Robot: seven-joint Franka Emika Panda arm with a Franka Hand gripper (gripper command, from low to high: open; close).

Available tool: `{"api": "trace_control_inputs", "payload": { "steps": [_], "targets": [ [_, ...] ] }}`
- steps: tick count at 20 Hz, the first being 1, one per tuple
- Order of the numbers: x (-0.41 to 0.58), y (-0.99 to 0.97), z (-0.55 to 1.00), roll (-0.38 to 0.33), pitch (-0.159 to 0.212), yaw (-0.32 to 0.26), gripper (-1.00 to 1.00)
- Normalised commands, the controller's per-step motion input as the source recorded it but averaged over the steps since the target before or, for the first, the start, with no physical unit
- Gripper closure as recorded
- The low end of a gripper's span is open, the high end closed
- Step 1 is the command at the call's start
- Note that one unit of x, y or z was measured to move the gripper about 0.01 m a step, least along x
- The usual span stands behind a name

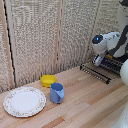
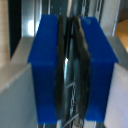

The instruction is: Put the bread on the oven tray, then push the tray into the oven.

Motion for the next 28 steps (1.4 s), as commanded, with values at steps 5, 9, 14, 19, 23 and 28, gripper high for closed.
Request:
{"api": "trace_control_inputs", "payload": {
  "steps": [5,9,14,19,23,28],
  "targets": [
    [0.045,-1.00,0.12,0.001,-0.082,0.000,1.00],
    [0.064,-1.00,0.09,0.002,-0.065,0.000,1.00],
    [0.015,-0.44,0.24,0.000,-0.041,0.020,-1.00],
    [0.000,-0.02,0.31,0.001,-0.003,0.062,-1.00],
    [-0.023,0.32,0.31,-0.051,0.001,0.023,-1.00],
    [-0.002,0.59,0.54,-0.037,0.097,0.000,-1.00]
  ]
}}
